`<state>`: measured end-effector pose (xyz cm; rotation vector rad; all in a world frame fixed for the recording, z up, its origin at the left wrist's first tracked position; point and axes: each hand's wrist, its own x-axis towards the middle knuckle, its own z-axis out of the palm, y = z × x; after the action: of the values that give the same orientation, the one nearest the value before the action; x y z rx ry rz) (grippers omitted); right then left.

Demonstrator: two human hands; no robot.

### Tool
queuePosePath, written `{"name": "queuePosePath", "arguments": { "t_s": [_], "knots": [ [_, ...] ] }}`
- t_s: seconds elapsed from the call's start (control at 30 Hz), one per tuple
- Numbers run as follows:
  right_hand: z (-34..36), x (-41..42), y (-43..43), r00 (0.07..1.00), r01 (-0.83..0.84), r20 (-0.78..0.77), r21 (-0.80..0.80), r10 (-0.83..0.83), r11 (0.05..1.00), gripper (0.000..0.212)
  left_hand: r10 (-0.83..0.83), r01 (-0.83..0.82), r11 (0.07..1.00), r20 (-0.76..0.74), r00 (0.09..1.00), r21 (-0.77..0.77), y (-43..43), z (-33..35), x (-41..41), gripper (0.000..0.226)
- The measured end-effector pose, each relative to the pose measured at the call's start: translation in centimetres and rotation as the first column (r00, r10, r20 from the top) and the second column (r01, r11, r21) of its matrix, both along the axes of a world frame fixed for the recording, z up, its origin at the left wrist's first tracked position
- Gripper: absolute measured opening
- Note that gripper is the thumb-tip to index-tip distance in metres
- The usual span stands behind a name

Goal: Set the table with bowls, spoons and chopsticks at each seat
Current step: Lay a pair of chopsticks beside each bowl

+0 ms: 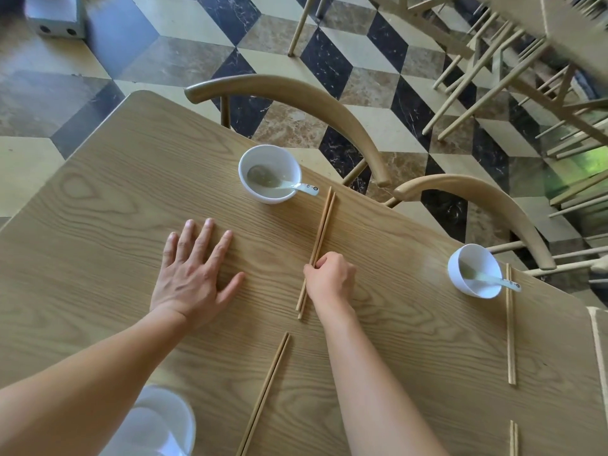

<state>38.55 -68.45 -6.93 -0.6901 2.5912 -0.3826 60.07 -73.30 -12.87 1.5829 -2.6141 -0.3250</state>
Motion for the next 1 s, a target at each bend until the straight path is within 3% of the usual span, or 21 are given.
{"name": "queuePosePath", "arguments": {
  "t_s": [1.0],
  "knots": [
    [1.1,-0.6,-1.6,1.0,0.026,0.001,0.014,-0.026,1.0,0.014,-0.003,0.003,1.0,0.005,1.0,0.007,0.0,0.2,0.1,0.083]
  ]
}}
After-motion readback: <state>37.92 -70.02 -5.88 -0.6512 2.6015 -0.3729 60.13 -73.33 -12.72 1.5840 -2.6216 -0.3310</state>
